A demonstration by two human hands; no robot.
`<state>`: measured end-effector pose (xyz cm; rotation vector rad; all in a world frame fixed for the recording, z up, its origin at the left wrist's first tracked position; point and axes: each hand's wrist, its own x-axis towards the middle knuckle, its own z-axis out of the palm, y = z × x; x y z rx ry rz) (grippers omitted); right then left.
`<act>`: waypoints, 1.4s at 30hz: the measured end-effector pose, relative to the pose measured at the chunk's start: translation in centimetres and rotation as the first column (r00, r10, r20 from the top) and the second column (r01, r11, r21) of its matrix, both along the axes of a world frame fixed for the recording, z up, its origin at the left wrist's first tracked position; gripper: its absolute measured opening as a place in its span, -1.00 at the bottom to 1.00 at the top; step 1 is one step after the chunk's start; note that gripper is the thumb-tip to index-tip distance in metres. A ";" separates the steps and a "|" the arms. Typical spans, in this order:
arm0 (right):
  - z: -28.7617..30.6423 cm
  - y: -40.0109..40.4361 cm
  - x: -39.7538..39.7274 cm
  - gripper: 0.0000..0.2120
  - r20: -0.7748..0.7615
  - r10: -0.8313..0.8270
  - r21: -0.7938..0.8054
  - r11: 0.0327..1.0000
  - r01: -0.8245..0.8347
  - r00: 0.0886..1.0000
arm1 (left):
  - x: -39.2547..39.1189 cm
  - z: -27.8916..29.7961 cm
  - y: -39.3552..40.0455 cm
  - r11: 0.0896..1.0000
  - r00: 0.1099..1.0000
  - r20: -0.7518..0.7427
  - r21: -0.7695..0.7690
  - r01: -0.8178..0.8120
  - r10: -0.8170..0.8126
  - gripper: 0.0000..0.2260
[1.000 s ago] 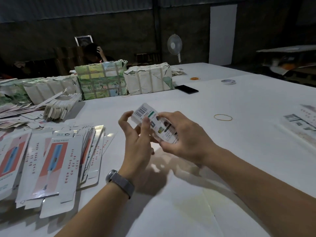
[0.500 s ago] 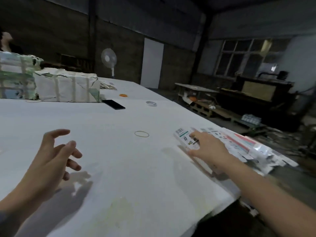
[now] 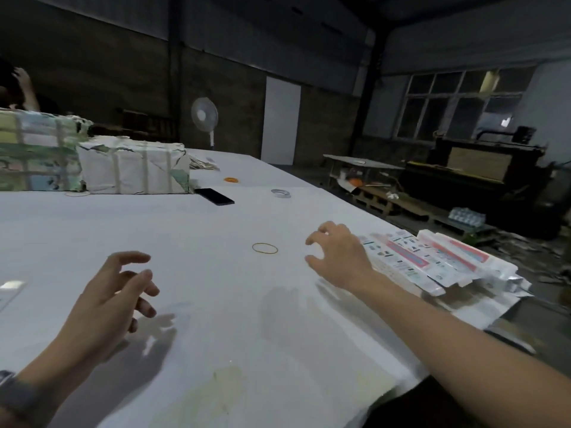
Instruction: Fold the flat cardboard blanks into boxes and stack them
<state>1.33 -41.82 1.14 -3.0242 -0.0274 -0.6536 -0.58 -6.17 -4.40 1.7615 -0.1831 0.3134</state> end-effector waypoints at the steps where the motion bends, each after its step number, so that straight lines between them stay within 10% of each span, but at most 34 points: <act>1: -0.2 2.6 0.1 -0.71 -0.010 0.078 0.091 0.993 -0.077 0.997 | 0.0 0.0 0.0 1.000 1.000 -0.006 0.028 0.004 -0.004 -0.71; 8: -1.9 19.6 1.3 -0.82 0.033 0.460 0.514 0.753 -0.410 0.887 | 0.1 0.9 0.7 0.917 0.988 0.078 0.367 -0.153 0.133 -0.78; 22: -6.7 23.1 1.6 -0.78 0.208 0.625 0.600 0.526 -0.603 0.752 | 0.9 2.4 8.4 0.244 0.805 0.049 0.941 -0.235 0.591 -0.56; 27: -6.8 23.0 1.6 -0.71 0.207 0.647 0.609 0.502 -0.614 0.734 | 0.2 3.4 12.2 0.276 0.629 -0.159 0.957 -0.093 0.761 -0.55; 37: -6.5 23.2 1.5 -0.70 0.168 0.654 0.641 0.496 -0.586 0.738 | -0.6 4.1 9.0 0.323 0.810 0.028 0.908 -0.265 0.586 -0.59; 42: -6.1 23.3 1.5 -0.90 0.217 0.601 0.828 0.304 -0.471 0.769 | -0.6 4.9 4.0 0.792 0.943 0.166 0.512 -0.332 0.288 -0.57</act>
